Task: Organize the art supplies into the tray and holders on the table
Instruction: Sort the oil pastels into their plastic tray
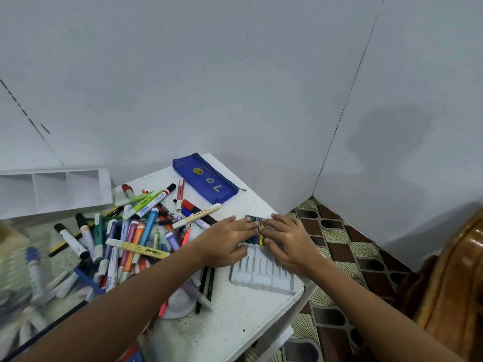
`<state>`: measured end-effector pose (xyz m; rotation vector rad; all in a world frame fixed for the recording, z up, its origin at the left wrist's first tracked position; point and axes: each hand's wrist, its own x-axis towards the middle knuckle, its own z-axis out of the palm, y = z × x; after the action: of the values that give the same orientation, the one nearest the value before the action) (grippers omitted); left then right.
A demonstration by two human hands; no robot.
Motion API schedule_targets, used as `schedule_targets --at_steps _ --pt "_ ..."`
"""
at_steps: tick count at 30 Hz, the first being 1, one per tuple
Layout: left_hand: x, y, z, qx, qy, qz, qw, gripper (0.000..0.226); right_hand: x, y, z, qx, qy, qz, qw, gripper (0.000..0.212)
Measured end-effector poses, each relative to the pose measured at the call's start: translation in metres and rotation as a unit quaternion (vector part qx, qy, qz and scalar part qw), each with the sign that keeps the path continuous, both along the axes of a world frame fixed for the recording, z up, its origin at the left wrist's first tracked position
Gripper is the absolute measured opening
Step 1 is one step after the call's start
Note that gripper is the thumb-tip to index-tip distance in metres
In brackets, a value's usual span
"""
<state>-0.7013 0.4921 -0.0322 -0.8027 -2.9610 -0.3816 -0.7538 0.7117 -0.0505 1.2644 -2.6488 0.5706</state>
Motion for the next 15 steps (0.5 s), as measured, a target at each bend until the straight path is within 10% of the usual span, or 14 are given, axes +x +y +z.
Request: schedule_targets --at_steps 15 --pt "-0.0089 -0.0024 0.009 -0.027 0.002 -0.009 1.0 0.049 -0.0025 0.0005 -0.0032 0.037 -0.039 -0.033 0.998 0.044"
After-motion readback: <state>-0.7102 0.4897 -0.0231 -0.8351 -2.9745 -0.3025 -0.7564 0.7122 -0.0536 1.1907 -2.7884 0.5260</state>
